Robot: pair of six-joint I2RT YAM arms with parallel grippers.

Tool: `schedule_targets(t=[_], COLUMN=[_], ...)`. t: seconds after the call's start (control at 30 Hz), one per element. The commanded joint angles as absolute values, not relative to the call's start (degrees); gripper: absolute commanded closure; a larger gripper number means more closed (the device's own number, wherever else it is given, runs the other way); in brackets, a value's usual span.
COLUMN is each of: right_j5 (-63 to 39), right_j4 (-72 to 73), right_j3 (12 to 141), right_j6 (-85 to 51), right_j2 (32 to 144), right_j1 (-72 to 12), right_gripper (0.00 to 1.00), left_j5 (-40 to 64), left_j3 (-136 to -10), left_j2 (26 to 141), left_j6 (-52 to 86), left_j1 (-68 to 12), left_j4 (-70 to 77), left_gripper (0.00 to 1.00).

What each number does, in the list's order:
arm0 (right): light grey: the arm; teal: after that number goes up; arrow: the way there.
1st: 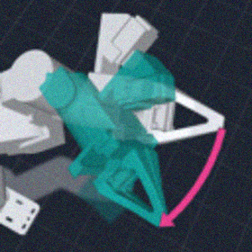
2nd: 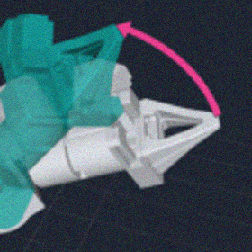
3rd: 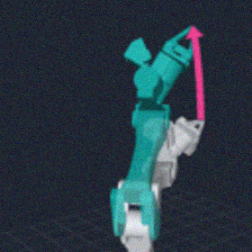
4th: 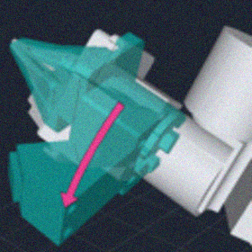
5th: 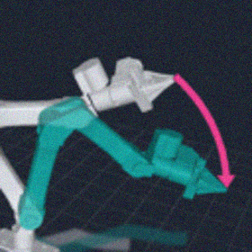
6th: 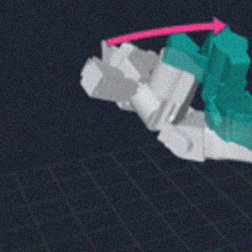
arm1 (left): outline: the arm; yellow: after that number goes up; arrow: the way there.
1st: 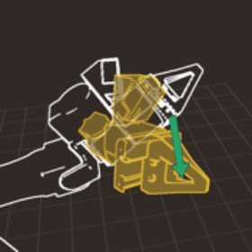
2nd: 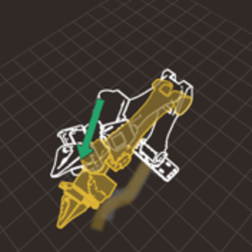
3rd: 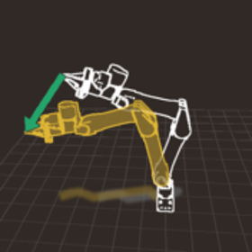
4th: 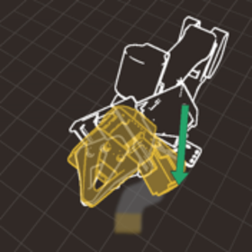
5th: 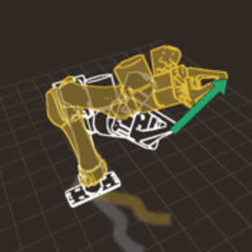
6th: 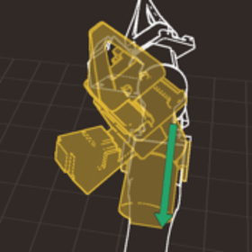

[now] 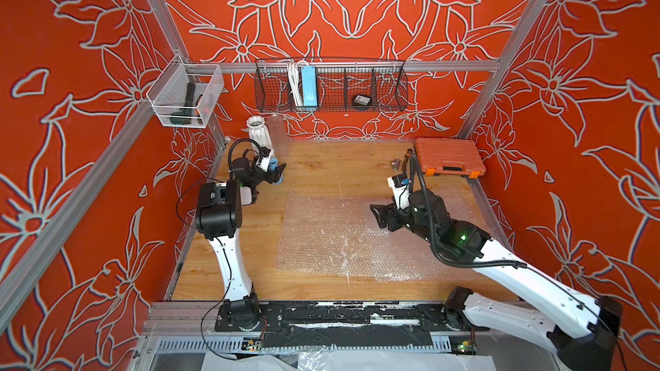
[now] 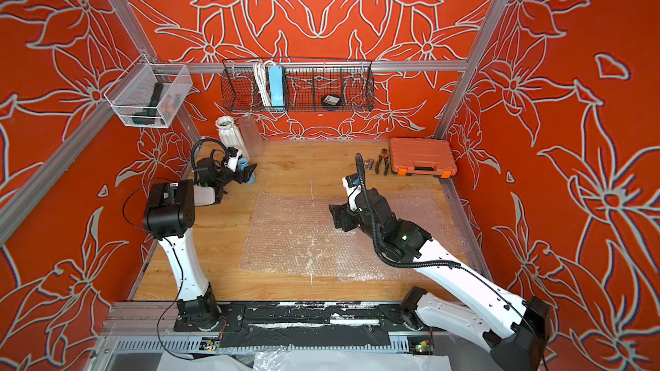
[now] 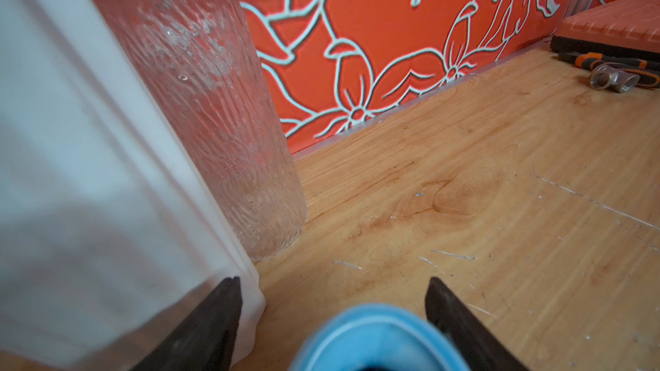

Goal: Unwrap the vase from the bubble wrap
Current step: Place the vase at the center of the board, then reset both arms

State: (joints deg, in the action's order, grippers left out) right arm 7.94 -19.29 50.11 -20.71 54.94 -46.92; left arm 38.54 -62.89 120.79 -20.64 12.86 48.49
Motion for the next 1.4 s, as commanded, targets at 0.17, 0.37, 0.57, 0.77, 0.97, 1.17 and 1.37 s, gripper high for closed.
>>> schedule_targets(t=[0.17,0.37,0.57,0.77,0.97,1.17,1.37], right_j5=[8.6,8.6,8.7,11.0,26.3,45.1,57.1], right_j4=[-20.2,-20.3,-20.5,-20.5,-22.7,-21.9,-19.3], right_j3=[49.9,49.1,48.2,46.6,43.6,38.7,34.6], right_j6=[-21.8,-22.0,-22.2,-21.3,-20.9,-20.0,-16.2], right_j2=[51.5,49.9,48.8,47.8,46.7,44.4,42.5], right_j1=[-47.0,-47.0,-46.9,-46.9,-46.7,-45.6,-39.5], right_gripper=[0.18,0.18,0.18,0.18,0.18,0.18,0.17], left_j5=[37.7,36.4,35.9,34.5,26.3,10.1,-9.3], left_j3=[-61.4,-59.2,-56.8,-52.3,-47.0,-40.7,-31.3], left_j2=[116.0,113.1,108.5,100.6,88.7,76.2,65.5], left_j6=[-22.2,-21.3,-21.7,-18.8,-7.6,4.8,13.3], left_j1=[13.1,13.1,13.2,13.2,13.1,9.9,7.1], left_j4=[47.0,47.6,46.1,44.2,42.6,37.2,32.1], left_gripper=[0.14,0.14,0.14,0.14,0.14,0.01,0.01])
